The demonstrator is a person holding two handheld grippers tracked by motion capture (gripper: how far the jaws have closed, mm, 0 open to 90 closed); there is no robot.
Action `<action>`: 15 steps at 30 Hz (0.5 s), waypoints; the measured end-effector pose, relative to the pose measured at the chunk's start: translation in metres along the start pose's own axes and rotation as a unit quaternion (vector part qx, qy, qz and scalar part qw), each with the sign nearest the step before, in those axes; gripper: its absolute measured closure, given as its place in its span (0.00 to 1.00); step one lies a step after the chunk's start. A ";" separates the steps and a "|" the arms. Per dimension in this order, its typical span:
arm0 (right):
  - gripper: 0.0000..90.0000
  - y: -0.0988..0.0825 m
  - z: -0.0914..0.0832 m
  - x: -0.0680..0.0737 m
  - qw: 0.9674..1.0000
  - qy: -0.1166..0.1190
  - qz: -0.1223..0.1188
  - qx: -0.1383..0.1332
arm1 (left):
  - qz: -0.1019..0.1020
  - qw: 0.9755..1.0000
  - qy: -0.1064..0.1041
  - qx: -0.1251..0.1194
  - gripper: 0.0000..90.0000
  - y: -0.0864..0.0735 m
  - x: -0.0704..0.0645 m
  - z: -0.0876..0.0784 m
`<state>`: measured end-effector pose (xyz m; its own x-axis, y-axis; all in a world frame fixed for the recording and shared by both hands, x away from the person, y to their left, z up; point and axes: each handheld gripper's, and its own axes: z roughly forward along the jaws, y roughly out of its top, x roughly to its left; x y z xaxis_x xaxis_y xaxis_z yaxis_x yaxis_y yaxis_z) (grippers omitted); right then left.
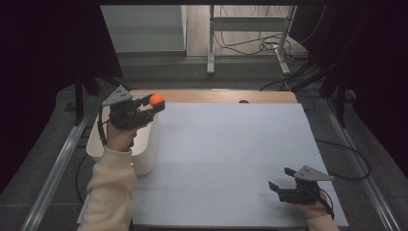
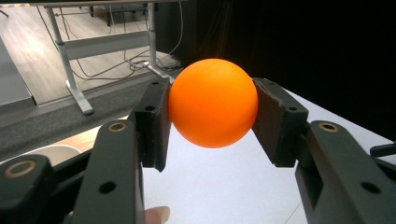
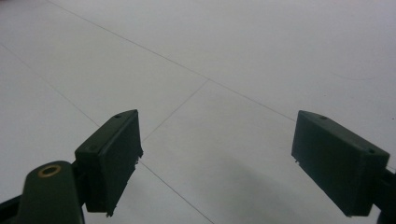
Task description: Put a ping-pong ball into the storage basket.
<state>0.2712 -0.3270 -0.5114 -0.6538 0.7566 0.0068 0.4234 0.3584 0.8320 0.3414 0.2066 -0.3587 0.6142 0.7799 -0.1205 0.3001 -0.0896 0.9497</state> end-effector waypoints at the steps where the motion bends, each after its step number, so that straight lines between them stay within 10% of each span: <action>1: 0.18 0.000 0.000 0.000 1.000 0.000 0.000 0.000 | 0.000 1.000 0.000 0.000 0.56 0.000 0.000 0.000; 15: 0.18 0.000 0.000 0.000 1.000 0.000 0.000 0.000 | -0.004 1.000 0.011 -0.002 0.56 -0.001 0.006 -0.003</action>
<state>0.2712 -0.3271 -0.5115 -0.6538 0.7566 0.0069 0.4238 0.3587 0.8317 0.3422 0.2132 -0.3590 0.5953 0.7943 -0.1211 0.3021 -0.0816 0.9498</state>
